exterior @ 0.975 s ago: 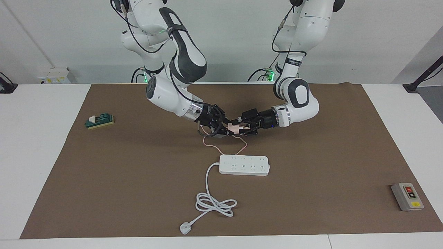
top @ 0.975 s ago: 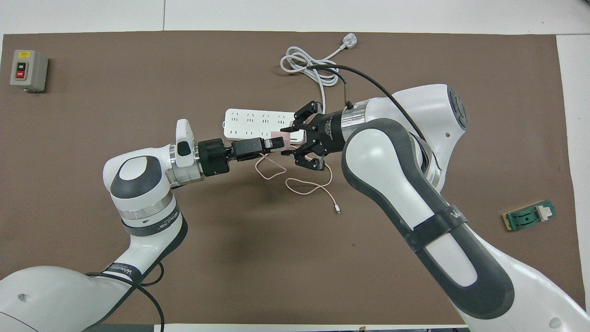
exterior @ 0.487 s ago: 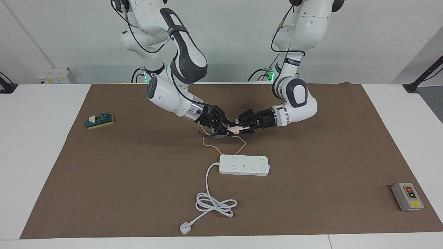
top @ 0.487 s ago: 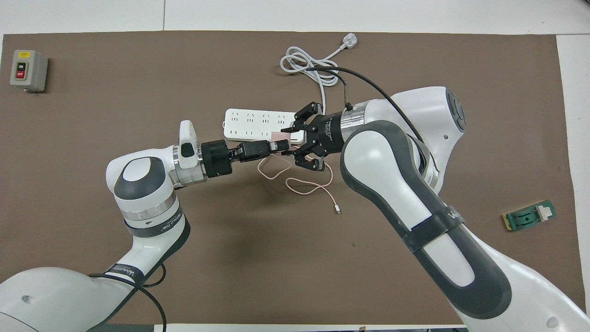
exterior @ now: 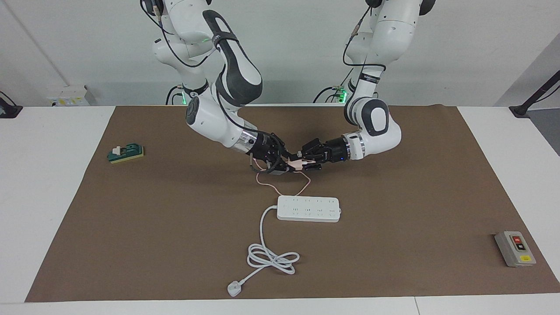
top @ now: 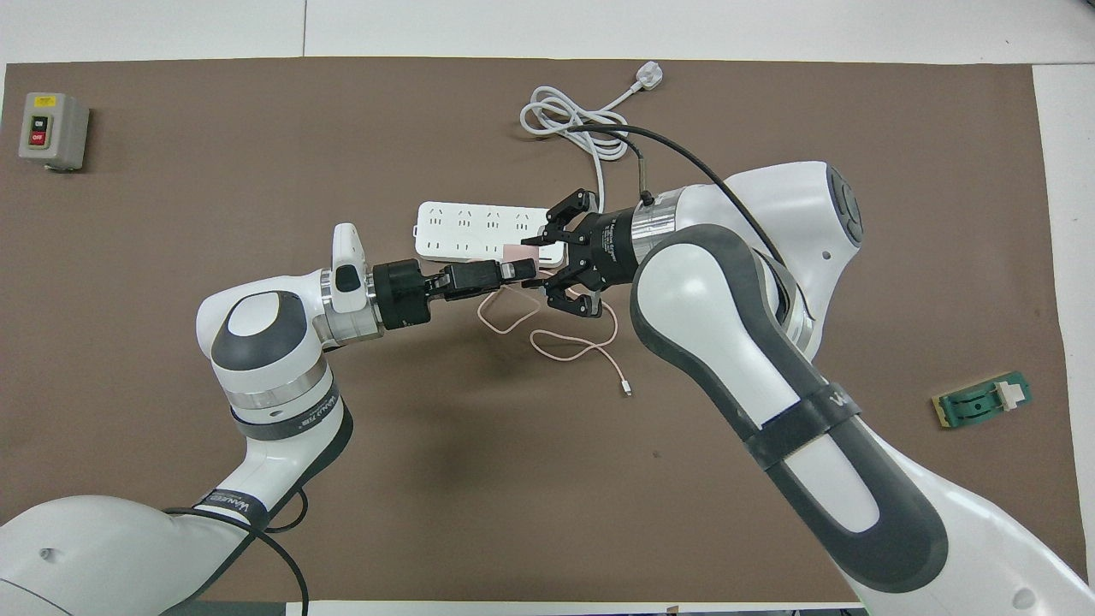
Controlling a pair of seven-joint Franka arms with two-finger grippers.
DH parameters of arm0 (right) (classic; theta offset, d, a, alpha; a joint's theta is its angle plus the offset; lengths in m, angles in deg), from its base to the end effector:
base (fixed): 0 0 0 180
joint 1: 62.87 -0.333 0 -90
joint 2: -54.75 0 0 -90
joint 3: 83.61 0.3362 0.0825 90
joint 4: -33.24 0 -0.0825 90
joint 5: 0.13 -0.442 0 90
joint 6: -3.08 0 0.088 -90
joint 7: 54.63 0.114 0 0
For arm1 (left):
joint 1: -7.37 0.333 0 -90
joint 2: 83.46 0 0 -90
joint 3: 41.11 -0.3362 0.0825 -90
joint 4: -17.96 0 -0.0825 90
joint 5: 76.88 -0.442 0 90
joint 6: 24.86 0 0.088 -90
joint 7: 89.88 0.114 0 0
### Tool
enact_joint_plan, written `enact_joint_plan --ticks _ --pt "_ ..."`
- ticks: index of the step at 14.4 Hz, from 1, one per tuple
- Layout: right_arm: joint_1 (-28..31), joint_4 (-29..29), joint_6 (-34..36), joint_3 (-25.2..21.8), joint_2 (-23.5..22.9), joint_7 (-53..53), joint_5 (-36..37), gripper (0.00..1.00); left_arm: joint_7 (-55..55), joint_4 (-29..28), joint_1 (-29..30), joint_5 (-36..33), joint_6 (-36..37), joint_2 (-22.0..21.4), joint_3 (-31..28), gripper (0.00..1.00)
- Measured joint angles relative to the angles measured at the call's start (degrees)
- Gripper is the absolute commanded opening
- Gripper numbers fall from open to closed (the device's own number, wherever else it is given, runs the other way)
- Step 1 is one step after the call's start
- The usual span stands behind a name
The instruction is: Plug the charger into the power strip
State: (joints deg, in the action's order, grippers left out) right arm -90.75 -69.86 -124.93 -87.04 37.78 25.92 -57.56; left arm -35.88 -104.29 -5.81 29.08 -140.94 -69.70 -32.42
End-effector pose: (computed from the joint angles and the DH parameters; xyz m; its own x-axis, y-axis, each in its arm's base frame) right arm 0.6344 0.3247 0.3937 0.0100 -0.6872 -0.7264 -0.9997 0.0078 -0.0212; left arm 0.5616 -0.2897 0.3024 0.9882 0.1189 0.0964 -0.0816 -0.1235 0.9890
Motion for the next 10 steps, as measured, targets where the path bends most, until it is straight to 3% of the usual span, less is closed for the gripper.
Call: enact_joint_plan --ticks 5,6,8,9,10 --pt "-0.06 -0.01 -0.20 0.00 0.01 0.00 0.00 0.00 0.17 0.03 0.00 0.00 -0.03 0.00 -0.03 0.00" --pt "-0.07 -0.01 -0.23 0.00 0.02 0.00 0.00 0.28 0.20 0.04 0.01 0.00 -0.03 0.00 -0.03 0.00" --pt "-0.07 -0.01 -0.27 0.00 0.03 0.00 0.00 0.35 0.24 0.07 0.01 0.00 -0.04 0.00 -0.03 0.00" --pt "-0.07 -0.01 -0.29 0.00 0.05 0.00 0.00 0.48 0.27 0.09 0.01 0.00 -0.04 0.00 -0.03 0.00" --pt "-0.07 -0.01 -0.32 0.00 0.06 0.00 0.00 0.72 0.29 0.12 0.01 0.00 -0.05 -0.01 -0.03 0.00"
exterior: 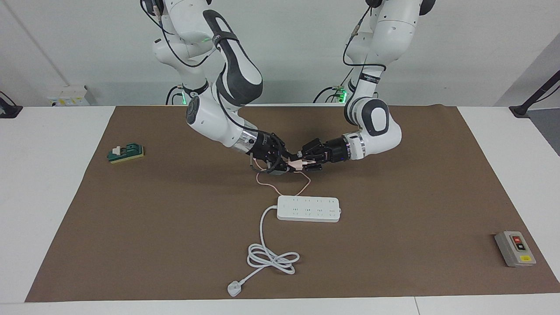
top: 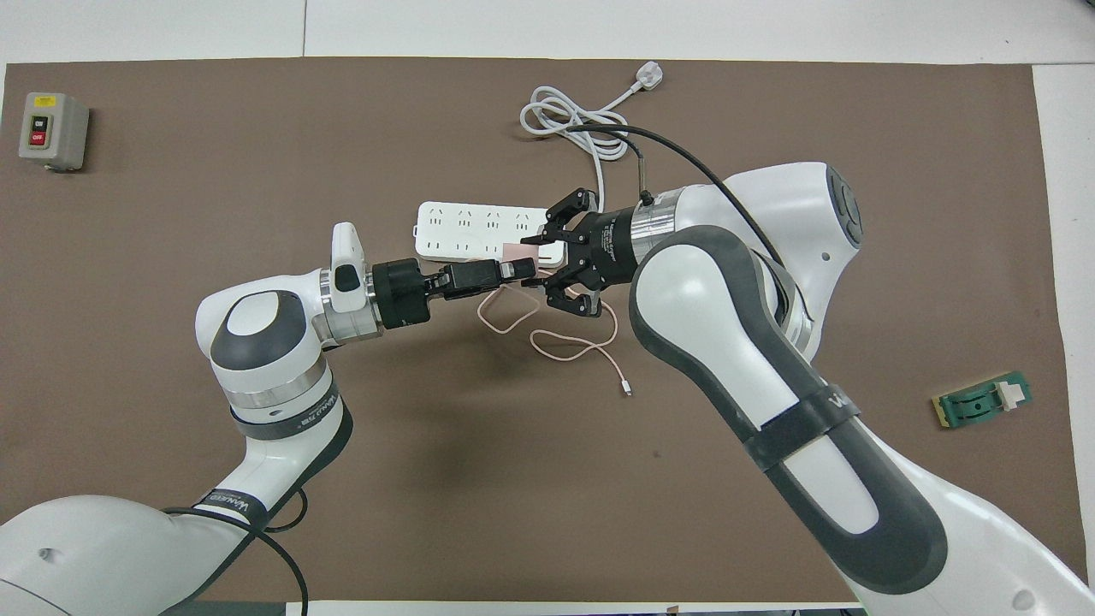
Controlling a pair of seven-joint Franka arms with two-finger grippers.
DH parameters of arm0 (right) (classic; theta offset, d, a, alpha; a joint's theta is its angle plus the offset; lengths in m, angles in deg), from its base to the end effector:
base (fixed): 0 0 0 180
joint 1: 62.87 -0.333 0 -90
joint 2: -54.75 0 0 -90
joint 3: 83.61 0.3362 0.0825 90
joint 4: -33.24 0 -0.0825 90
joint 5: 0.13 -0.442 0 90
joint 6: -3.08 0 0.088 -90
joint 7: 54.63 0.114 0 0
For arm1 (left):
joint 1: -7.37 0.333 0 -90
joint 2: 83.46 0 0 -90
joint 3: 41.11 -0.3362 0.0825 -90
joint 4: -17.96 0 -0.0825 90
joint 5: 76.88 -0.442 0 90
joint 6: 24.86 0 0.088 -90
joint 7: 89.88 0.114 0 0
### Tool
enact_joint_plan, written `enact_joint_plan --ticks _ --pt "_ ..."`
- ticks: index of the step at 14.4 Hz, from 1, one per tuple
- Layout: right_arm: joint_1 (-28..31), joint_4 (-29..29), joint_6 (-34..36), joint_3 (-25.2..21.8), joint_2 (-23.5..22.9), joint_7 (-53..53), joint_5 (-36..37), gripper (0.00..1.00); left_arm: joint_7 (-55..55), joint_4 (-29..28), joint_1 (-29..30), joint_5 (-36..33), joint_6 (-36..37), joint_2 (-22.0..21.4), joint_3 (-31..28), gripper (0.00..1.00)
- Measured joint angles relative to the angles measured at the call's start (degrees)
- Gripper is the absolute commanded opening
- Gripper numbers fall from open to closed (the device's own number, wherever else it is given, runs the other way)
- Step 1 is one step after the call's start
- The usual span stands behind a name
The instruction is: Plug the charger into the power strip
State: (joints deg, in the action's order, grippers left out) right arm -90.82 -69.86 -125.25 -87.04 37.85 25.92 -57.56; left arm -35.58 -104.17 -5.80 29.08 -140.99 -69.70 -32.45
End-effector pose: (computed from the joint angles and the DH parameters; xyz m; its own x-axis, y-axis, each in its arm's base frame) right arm 0.6346 0.3250 0.3949 0.0116 -0.6874 -0.7261 -0.9996 0.0106 -0.0260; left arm 0.5625 -0.2895 0.3033 0.9874 0.1195 0.1035 -0.0885 -0.1243 0.9883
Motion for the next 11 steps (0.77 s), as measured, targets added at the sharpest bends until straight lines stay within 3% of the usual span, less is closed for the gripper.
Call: enact_joint_plan --ticks 1,2,11 --pt "0.00 0.00 -0.04 0.00 0.02 0.00 0.00 0.90 0.05 0.03 0.00 0.00 0.00 0.00 0.00 0.00" --pt "0.00 0.00 -0.08 0.00 0.05 0.00 0.00 1.00 0.07 0.07 0.00 0.00 -0.01 0.00 0.00 0.00" --pt "-0.15 0.18 -0.11 -0.06 0.46 -0.19 0.03 1.00 2.10 0.33 0.03 0.00 -0.25 -0.01 -0.11 0.00"
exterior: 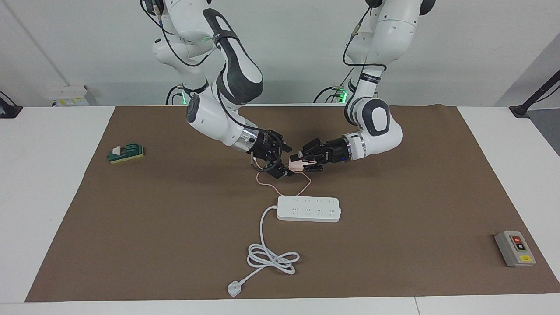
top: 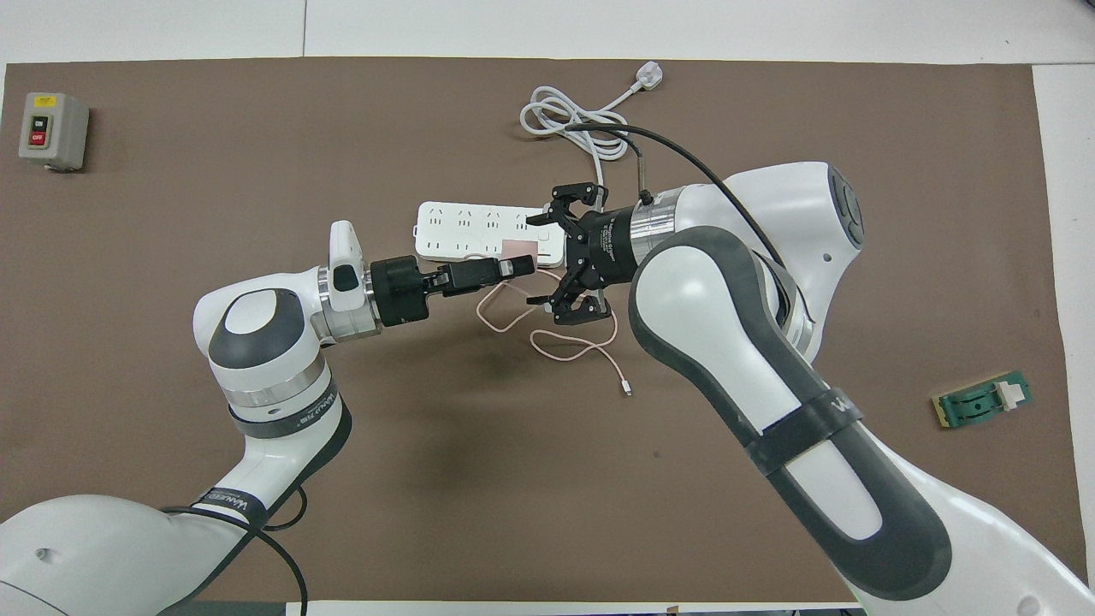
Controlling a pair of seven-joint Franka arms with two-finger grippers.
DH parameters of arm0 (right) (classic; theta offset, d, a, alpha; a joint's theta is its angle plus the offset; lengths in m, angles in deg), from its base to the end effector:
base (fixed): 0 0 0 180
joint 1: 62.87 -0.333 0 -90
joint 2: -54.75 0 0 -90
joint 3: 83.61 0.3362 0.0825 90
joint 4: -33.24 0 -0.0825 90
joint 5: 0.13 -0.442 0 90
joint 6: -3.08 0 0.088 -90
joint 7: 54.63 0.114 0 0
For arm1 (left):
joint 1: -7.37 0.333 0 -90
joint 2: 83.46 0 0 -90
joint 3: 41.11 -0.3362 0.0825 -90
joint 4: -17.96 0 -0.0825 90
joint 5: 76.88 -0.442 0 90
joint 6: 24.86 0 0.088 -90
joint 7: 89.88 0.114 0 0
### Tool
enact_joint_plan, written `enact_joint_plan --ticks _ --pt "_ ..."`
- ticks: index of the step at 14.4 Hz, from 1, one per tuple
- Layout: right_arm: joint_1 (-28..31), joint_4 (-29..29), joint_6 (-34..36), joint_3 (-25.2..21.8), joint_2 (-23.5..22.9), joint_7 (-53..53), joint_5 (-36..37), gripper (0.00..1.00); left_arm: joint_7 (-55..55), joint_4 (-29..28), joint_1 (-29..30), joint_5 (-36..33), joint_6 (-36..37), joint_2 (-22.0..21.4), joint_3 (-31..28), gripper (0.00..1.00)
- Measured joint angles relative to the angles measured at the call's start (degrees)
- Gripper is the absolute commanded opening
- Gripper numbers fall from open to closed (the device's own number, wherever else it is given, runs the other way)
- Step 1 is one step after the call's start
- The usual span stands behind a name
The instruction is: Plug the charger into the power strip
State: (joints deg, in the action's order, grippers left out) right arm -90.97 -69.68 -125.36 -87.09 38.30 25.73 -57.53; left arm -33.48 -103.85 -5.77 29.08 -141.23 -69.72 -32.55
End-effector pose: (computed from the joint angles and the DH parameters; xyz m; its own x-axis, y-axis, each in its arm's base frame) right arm 0.6344 0.3260 0.4022 0.0237 -0.6845 -0.7286 -0.9992 0.0077 -0.0398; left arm 0.5652 -0.2884 0.3057 0.9821 0.1198 0.1452 -0.1294 -0.1306 0.9830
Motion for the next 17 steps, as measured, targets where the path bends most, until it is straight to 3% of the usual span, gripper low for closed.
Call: enact_joint_plan --ticks 3,5,10,14,17 --pt "0.21 0.23 0.00 -0.60 1.00 -2.07 2.93 1.00 0.11 0.06 0.05 0.00 -0.27 -0.04 -0.21 0.00" --pt "1.13 0.62 1.07 -0.87 2.42 -2.75 10.74 1.00 0.17 0.31 0.24 0.00 -1.70 -0.46 -0.53 0.00" --pt "5.39 1.08 13.10 -1.00 9.31 -7.48 27.59 1.00 -1.58 0.69 0.84 -1.42 -10.14 -4.05 -0.76 0.00" --pt "10.81 1.05 18.43 -1.12 14.07 -13.87 36.86 1.00 -11.62 3.08 3.76 -13.22 -14.23 -6.23 -0.94 0.00" --pt "14.38 1.06 21.60 -1.23 17.01 -19.39 39.41 1.00 -22.41 6.02 7.37 -27.20 -14.26 -7.36 -1.09 0.00"
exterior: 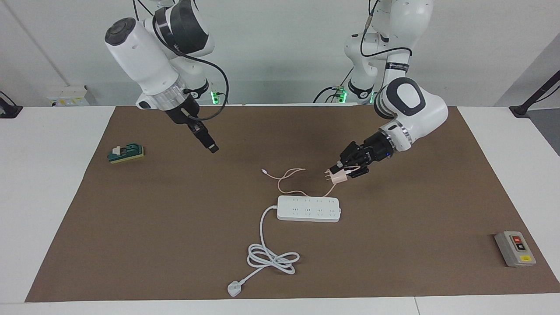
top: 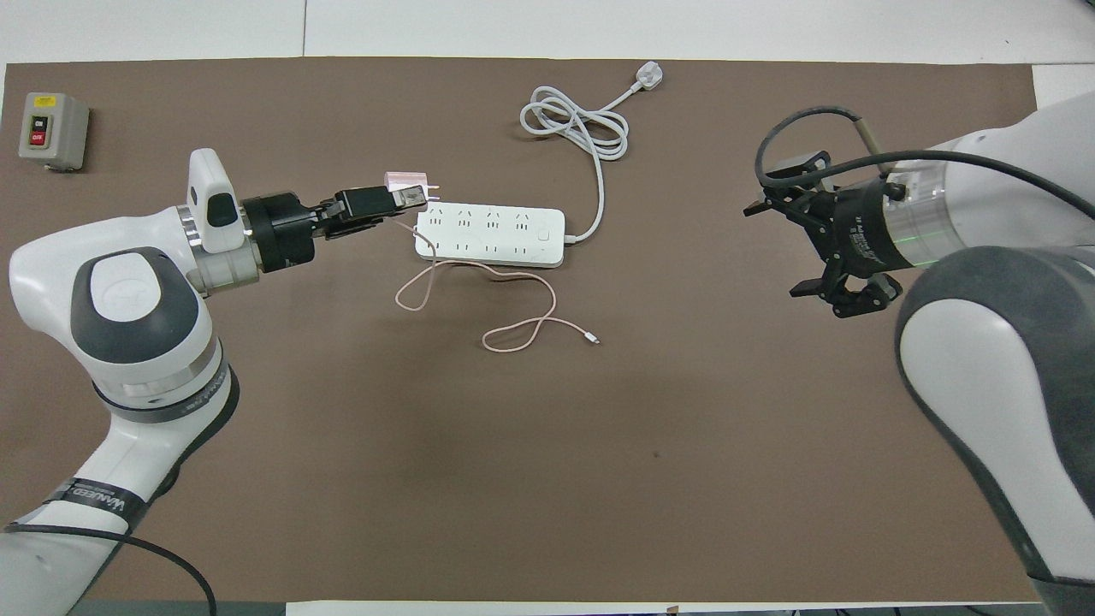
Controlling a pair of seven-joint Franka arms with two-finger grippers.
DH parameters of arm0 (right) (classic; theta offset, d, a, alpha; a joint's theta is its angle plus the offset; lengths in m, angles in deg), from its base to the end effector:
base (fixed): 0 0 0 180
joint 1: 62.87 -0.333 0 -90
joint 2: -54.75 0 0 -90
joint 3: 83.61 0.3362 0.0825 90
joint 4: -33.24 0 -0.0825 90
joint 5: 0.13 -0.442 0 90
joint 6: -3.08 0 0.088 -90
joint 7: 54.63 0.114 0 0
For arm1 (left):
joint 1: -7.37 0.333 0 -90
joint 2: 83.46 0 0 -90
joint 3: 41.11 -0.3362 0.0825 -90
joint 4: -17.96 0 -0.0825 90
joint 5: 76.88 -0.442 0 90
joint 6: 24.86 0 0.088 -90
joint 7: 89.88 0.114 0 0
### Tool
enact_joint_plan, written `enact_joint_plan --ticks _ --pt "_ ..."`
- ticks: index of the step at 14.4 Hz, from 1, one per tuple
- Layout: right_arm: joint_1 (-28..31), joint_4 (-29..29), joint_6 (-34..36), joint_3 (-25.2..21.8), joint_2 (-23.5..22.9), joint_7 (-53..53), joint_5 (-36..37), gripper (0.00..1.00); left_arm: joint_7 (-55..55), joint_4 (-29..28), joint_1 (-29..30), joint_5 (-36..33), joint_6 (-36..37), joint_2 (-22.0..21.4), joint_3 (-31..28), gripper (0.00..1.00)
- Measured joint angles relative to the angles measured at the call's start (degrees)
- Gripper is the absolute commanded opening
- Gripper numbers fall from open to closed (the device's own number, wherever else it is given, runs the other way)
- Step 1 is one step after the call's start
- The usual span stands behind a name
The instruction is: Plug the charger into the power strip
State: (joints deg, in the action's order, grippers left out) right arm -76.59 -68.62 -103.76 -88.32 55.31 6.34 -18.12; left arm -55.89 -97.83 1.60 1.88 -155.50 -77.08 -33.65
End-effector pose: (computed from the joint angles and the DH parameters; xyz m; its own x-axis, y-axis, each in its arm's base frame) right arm 0.6164 0.1237 0.5633 0.5605 -0.7969 -0.2254 -0.8262 -0.5189 -0.2195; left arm 0.6302 -0.1758 0.4136 0.9538 0.2118 0.2130 -0.0811 -0.5011 0.8616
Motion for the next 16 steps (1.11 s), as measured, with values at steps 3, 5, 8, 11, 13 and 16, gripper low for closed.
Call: enact_joint_plan --ticks 3,5,8,11,13,16 --pt "1.36 -0.06 4.33 -0.04 2.56 -0.82 0.37 1.00 -17.04 3.30 1.35 -19.64 0.09 -1.56 0.00 0.00" --pt "2.89 -0.18 5.28 0.04 3.01 -0.82 0.83 1.00 -31.44 6.64 1.44 -36.25 3.18 -2.68 0.16 0.00" --pt "5.40 -0.33 5.45 -0.05 3.01 -2.20 1.29 1.00 -46.69 16.69 3.23 -58.69 17.56 -2.15 -0.09 0.00" --pt "5.79 -0.21 5.81 -0.06 3.03 -10.98 7.13 1.00 -52.13 23.56 3.58 -65.77 24.99 0.99 -0.13 0.00" --pt "6.61 -0.18 5.89 -0.08 3.12 -14.87 8.33 1.00 -53.06 24.56 3.58 -67.49 25.22 2.92 -0.02 0.00" --pt "7.48 -0.17 6.08 -0.08 3.21 -17.02 8.94 1.00 -53.15 24.95 3.76 -70.07 25.26 3.64 -0.08 0.00"
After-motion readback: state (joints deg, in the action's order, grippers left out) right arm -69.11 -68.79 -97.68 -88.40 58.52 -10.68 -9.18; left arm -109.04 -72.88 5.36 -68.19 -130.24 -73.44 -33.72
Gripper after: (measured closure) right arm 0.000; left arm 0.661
